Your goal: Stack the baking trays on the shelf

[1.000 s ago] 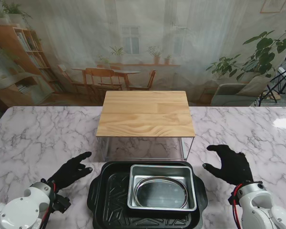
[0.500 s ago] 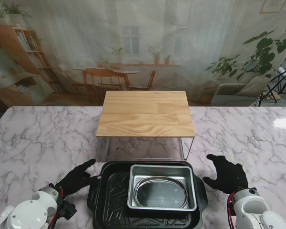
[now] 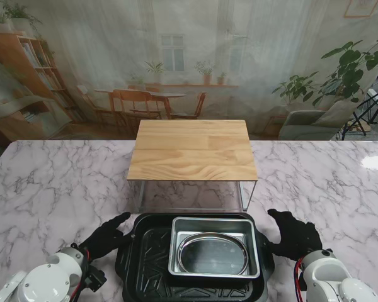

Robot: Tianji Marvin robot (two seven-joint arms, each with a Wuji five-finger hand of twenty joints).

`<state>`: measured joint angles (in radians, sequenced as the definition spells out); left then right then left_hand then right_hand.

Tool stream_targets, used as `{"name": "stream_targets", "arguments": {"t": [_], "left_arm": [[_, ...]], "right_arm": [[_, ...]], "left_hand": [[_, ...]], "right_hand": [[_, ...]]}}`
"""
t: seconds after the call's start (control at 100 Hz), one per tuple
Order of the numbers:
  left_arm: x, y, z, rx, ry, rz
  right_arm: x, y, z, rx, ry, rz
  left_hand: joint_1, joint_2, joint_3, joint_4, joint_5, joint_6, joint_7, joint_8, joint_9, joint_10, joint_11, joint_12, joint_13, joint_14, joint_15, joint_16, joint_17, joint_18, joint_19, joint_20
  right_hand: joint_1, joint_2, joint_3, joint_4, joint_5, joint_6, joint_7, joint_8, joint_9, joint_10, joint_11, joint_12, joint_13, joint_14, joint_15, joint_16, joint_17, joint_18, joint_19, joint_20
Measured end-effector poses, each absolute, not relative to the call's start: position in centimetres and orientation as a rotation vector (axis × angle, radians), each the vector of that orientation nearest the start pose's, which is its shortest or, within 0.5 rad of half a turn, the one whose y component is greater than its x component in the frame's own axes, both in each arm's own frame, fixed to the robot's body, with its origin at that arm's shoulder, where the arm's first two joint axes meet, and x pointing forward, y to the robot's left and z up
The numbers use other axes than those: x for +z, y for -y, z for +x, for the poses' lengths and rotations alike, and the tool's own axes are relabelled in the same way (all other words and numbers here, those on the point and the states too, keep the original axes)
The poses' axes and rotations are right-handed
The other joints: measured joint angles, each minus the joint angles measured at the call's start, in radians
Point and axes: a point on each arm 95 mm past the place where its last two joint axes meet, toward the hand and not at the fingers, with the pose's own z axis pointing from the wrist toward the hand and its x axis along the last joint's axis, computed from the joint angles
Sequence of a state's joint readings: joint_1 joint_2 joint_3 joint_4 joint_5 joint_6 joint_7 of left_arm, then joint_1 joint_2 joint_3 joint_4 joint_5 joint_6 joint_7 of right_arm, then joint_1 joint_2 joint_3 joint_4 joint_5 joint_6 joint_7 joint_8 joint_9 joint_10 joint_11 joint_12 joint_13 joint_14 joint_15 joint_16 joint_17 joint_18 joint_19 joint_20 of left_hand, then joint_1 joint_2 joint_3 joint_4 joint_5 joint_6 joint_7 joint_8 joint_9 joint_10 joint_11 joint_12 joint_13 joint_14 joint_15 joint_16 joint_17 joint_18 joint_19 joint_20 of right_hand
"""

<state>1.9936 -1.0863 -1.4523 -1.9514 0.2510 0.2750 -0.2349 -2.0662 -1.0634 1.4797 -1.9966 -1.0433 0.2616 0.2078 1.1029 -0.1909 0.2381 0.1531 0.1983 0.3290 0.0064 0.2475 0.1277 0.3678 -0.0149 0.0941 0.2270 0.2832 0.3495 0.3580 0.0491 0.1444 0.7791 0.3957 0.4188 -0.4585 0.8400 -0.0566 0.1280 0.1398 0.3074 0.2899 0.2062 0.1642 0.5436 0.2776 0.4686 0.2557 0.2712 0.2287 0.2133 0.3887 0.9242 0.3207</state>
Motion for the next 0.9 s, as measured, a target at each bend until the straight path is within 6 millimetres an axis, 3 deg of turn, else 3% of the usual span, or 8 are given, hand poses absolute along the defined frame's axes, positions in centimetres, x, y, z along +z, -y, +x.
{"name": "stream_targets", "arguments": {"t": [0.17, 0.49, 0.54, 0.9], "left_arm": [[-34.2, -2.3, 29.1, -1.526, -1.132, -2.329], [-34.3, -2.0, 29.0, -1.515, -1.153, -2.334], [-34.2, -1.9, 29.0, -1.517, -1.155, -2.334], [-34.0, -1.4, 28.8, -1.499, -1.219, -2.349]], "right_arm": [[-33.3, 4.8, 28.4, 1.028, -1.528, 1.584], [-33.3, 3.9, 28.8, 0.990, -1.572, 1.610], [-33.3, 3.8, 28.8, 0.984, -1.576, 1.609], [-33.6, 3.3, 29.6, 0.948, -1.588, 1.629]], "left_hand": [[0.000, 0.001, -0.098, -0.052, 0.000, 0.000, 0.000, 0.000, 0.000, 0.000, 0.000, 0.000, 0.000, 0.000, 0.000, 0.000, 0.000, 0.000, 0.001, 0.000], [0.024, 0.001, -0.103, -0.052, 0.000, -0.001, 0.000, 0.000, 0.000, -0.003, 0.000, 0.001, 0.006, 0.000, 0.001, 0.000, 0.003, 0.000, 0.014, 0.002], [0.028, 0.002, -0.086, -0.040, 0.000, -0.001, 0.000, 0.000, 0.000, -0.011, 0.000, 0.007, 0.007, -0.001, 0.001, 0.000, 0.003, 0.000, 0.014, 0.002], [0.011, -0.015, -0.119, -0.049, -0.002, -0.017, -0.008, -0.011, 0.000, -0.023, 0.001, 0.009, 0.013, -0.002, 0.001, 0.002, 0.006, -0.001, 0.014, 0.003]], "right_hand": [[0.000, 0.000, -0.018, 0.000, 0.000, 0.001, -0.009, 0.000, -0.001, 0.007, -0.003, -0.008, 0.001, 0.021, 0.000, 0.000, 0.025, 0.001, 0.015, -0.003], [-0.002, 0.012, -0.068, 0.013, 0.000, 0.001, -0.040, 0.026, -0.001, 0.007, -0.035, -0.013, 0.001, 0.021, 0.000, 0.000, 0.036, 0.009, 0.046, -0.028], [-0.002, 0.012, -0.076, 0.013, 0.000, 0.001, -0.041, 0.036, -0.001, 0.008, -0.036, -0.014, 0.001, 0.021, 0.000, 0.000, 0.037, 0.009, 0.049, -0.029], [-0.016, 0.002, -0.083, 0.013, 0.002, 0.002, -0.050, 0.071, -0.001, 0.022, -0.036, -0.014, 0.051, 0.023, 0.000, 0.029, 0.138, -0.016, 0.123, -0.029]]}}
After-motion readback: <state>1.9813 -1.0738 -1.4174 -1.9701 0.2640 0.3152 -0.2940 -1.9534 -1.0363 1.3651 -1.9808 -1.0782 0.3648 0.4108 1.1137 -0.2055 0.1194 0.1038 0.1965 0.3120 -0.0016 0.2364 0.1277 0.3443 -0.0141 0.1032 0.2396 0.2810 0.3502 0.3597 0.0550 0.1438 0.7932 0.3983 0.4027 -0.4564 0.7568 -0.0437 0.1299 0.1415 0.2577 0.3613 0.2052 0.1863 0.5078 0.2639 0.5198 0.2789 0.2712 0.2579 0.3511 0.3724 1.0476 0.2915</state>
